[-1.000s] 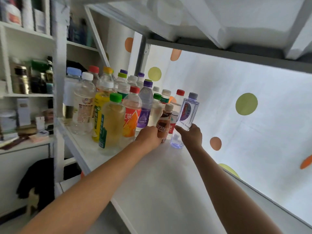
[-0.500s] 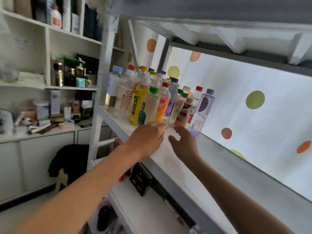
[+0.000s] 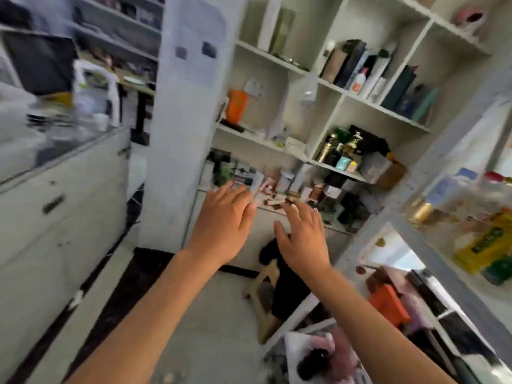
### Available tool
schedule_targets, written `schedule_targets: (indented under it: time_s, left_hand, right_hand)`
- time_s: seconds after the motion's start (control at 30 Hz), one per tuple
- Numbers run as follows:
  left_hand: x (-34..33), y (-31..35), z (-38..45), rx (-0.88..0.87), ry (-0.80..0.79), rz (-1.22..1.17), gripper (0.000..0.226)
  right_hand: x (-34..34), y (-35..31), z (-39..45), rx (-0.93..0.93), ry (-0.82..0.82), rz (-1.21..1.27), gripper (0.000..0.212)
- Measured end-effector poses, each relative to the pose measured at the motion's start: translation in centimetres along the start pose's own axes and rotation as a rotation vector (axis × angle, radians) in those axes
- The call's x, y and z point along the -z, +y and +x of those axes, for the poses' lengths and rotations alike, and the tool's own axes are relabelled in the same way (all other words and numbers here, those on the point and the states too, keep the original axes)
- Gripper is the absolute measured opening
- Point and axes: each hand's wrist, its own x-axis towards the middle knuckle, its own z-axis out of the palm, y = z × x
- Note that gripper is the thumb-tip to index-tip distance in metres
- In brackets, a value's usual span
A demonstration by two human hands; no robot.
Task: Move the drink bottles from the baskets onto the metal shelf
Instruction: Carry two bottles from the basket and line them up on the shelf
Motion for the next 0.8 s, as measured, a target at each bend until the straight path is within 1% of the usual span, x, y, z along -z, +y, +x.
schedule_targets:
  time_s: [0.1,0.17,0.27,0.37,0.5,0.6,0.67,0.8]
  left_hand:
    - [5.1,-7.8,-3.5,0.185,0.068,0.084,0.049]
    - [8.5,-12.0,-6.2,0.291,0.086,0.148,0.05]
    - [12.9,-16.1,-10.3,0.432,0.095,0.223,0.06]
    - [16.7,-18.9,-14.0,0.536,0.15,0.304,0.059]
    - [20.3,-21.5,-16.9,0.68,0.228,0.346,0.044]
    - [22.0,-22.5,-17.6,0.74,0.251,0.354,0.043]
    - [22.8,-23.1,-17.3,0.739,0.252,0.375,0.043]
    - [24.7,-25.6,-15.9,0.773,0.288,0.412,0.043]
  right_hand:
    - [-5.0,-9.0,2.1,0.108,-0.06,0.098,0.045]
    - [-7.5,-15.1,2.4,0.18,-0.102,0.17,0.045]
    - [-10.2,-23.1,1.9,0.264,-0.171,0.278,0.052]
    - [-11.9,-29.8,1.4,0.356,-0.257,0.364,0.054]
    - [-12.7,-36.7,0.3,0.443,-0.43,0.474,0.064]
    - [-12.6,-40.8,0.1,0.408,-0.532,0.664,0.066]
    - [-12.9,-42.8,0.9,0.398,-0.538,0.739,0.065]
    - [-14.5,-46.0,4.2,0.464,-0.503,0.77,0.061]
